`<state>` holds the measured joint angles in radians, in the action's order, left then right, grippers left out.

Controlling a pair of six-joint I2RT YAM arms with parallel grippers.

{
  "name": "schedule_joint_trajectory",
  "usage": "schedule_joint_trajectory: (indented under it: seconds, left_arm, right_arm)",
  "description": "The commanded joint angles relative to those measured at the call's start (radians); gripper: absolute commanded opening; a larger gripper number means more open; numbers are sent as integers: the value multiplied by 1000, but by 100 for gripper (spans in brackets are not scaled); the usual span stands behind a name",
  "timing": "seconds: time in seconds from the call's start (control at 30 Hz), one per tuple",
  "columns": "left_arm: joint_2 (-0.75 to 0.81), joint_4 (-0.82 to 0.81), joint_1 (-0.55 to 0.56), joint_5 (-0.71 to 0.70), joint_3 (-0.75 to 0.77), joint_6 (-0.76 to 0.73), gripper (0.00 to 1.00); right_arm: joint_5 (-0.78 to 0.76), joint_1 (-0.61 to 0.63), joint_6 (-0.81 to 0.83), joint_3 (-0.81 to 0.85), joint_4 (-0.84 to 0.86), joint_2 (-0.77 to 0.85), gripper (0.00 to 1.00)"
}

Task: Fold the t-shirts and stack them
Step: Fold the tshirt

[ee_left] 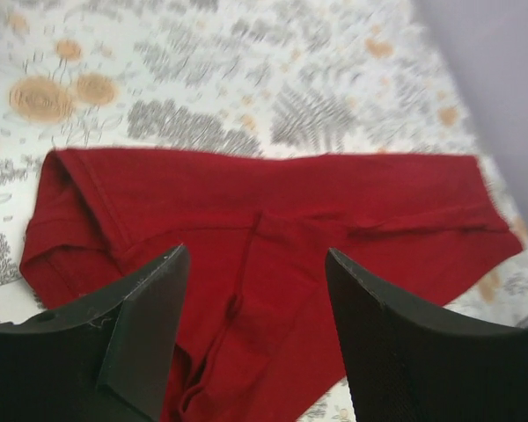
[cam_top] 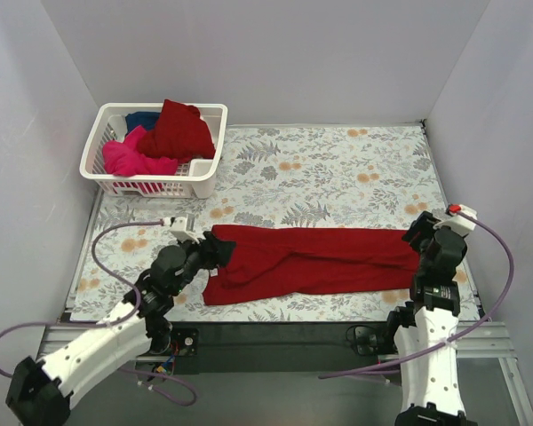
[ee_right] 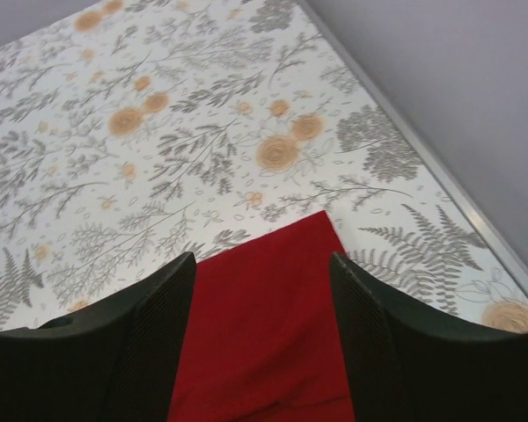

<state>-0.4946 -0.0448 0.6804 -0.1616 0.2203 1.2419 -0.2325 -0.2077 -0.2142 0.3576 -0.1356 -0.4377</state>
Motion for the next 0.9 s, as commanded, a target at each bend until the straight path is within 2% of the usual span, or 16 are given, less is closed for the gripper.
schedule_joint_trajectory:
  seconds: [0.0, 0.07, 0.27, 0.53, 0.63, 0.87]
  left_arm:
    - [-243, -174, 8, -36, 34, 14, 59]
    - [-376, -220, 15, -44, 62, 19, 59]
    - [-544, -313, 19, -59, 106, 8, 59]
    - [-847, -434, 12, -26, 181, -38, 62]
    - [-967, -451, -4, 3, 229, -47, 62]
    - [-1119, -491, -51, 77, 323, -68, 63]
  right_arm:
    - [202, 7, 10, 15, 111, -79, 56]
    - [225, 10, 22, 11, 125, -158, 56]
    - [373, 11, -26, -28, 277, -367, 54]
    - [377, 21, -42, -45, 364, -564, 51]
    - [360, 24, -48, -31, 383, -683, 51]
    - [346, 25, -51, 67, 357, -832, 49]
